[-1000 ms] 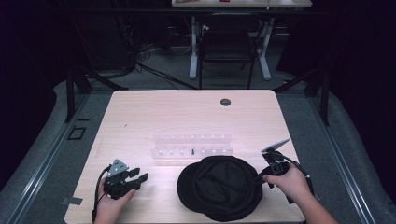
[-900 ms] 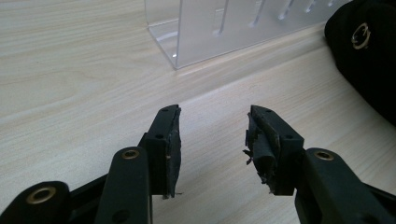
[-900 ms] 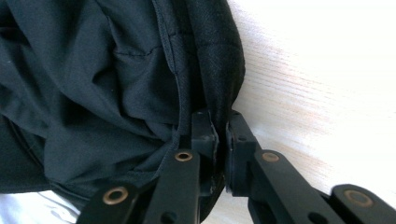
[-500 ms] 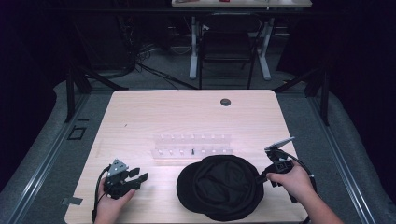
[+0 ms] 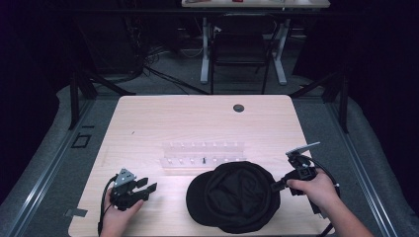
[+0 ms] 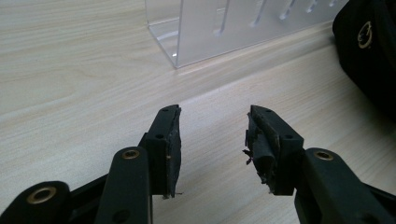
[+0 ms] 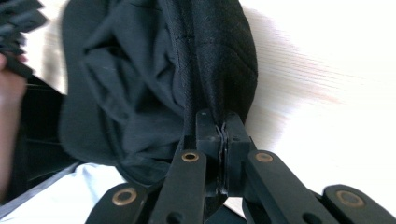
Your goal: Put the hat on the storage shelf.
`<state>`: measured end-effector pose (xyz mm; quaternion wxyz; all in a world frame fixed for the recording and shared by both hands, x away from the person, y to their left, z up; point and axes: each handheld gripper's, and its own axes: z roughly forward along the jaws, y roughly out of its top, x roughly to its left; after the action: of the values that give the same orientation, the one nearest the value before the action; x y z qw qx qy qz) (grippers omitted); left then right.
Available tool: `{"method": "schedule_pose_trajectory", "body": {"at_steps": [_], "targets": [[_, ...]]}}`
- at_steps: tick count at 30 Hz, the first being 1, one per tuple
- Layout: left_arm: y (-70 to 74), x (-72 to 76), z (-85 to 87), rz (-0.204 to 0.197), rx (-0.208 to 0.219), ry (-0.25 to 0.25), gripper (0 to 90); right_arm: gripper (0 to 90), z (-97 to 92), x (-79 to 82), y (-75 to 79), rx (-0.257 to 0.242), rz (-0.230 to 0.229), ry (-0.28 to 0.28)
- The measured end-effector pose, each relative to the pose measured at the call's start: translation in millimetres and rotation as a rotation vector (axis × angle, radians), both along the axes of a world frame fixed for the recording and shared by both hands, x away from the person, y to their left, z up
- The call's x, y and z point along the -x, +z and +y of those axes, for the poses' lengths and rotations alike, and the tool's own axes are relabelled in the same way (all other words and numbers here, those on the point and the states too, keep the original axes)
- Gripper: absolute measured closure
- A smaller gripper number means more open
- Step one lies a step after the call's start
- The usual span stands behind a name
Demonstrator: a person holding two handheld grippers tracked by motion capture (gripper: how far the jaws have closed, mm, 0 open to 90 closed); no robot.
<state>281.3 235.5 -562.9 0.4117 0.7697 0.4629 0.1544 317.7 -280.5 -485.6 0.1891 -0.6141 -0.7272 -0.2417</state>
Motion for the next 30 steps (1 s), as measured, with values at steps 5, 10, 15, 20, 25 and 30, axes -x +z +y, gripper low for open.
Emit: {"method": "schedule_pose_trajectory", "body": {"at_steps": [5, 10, 15, 20, 25, 30], "targets": [[-0.1, -0.1, 0.0, 0.001, 0.001, 0.0, 54.6, 88.3, -1.1, 1.0, 7.1, -0.054, 0.009, -0.002], [-0.3, 0.2, -0.1, -0.001, 0.005, 0.008, 54.7, 88.3, 0.0, 2.7, 14.9, -0.119, 0.021, -0.012], [-0.2, 0.3, 0.0, -0.001, 0.006, 0.01, 54.7, 88.3, 0.3, 5.0, 23.0, -0.217, 0.018, 0.007], [-0.2, 0.1, 0.1, -0.002, 0.003, 0.009, 54.6, 88.3, 5.8, 8.1, 34.1, -0.296, -0.002, 0.021], [-0.1, 0.2, 0.3, -0.004, 0.004, 0.012, 54.7, 88.3, 12.8, 10.4, 42.5, -0.351, -0.021, 0.025], [-0.2, 0.2, 0.6, -0.005, 0.005, 0.013, 54.7, 88.3, 17.2, 11.5, 47.2, -0.391, -0.017, 0.039]]}}
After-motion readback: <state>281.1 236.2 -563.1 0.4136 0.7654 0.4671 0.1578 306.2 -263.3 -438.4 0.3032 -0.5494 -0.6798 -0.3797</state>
